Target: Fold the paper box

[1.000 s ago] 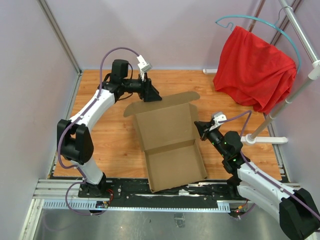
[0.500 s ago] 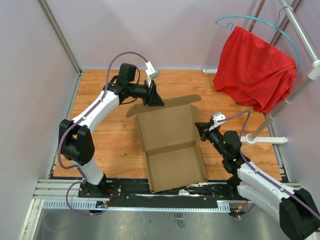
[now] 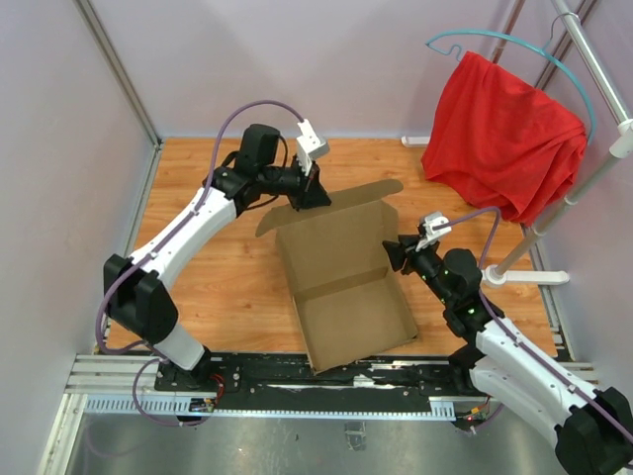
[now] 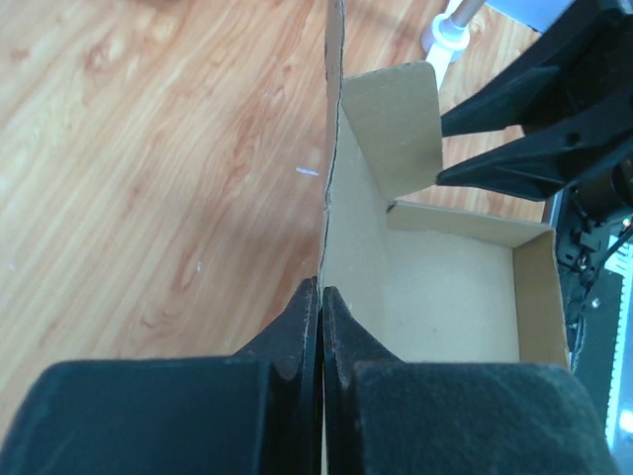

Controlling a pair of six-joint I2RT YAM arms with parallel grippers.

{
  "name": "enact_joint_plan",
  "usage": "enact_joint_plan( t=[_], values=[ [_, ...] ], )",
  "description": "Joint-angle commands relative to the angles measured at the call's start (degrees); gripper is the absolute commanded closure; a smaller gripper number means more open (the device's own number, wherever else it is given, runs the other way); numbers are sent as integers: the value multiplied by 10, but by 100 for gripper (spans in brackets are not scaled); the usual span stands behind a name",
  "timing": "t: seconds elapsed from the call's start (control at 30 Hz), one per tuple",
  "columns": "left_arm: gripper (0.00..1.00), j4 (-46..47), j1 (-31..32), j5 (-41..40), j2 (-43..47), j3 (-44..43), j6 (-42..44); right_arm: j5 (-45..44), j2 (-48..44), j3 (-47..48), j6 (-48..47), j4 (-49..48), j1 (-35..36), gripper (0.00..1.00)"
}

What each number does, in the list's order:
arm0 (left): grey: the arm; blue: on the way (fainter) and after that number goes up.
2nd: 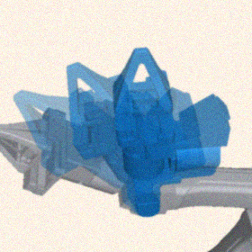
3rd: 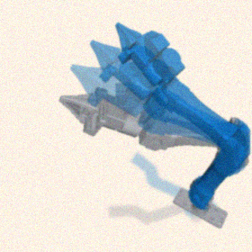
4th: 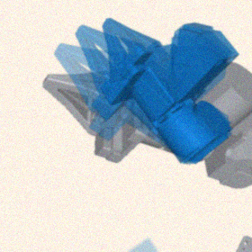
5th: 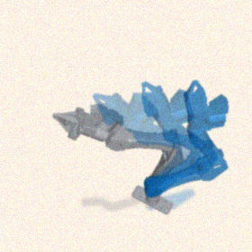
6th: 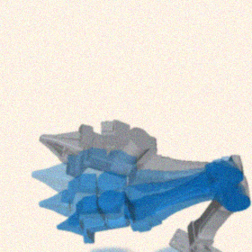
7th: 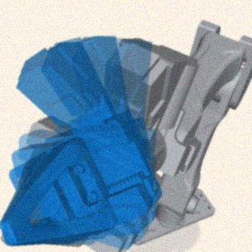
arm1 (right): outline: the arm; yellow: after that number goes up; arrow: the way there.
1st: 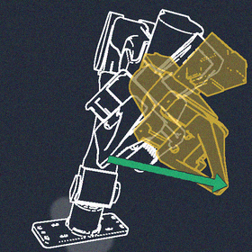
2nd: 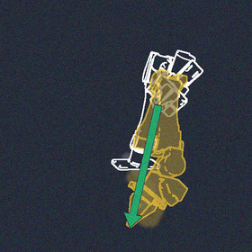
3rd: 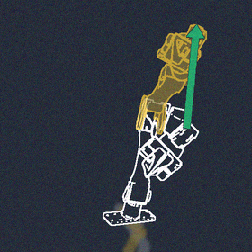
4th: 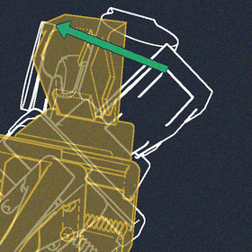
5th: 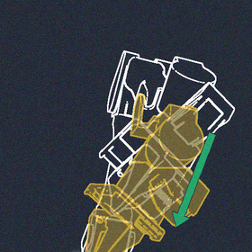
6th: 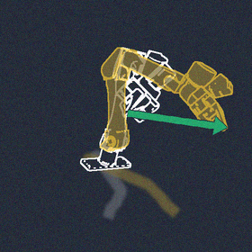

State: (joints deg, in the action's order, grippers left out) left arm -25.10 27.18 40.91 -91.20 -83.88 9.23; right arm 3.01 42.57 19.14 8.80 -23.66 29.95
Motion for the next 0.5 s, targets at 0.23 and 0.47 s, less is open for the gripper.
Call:
enact_joint_plan(
  t=[0.23, 0.47],
  values=[
    [100, -33, 63, -18, 64, -48, 136, 16, -7, 29, 20, 47, 5, 58],
    [100, -81, 72, -2, 37, -42, 191, 6, 2, 24, 21, 64, 5, 58]
  ],
)
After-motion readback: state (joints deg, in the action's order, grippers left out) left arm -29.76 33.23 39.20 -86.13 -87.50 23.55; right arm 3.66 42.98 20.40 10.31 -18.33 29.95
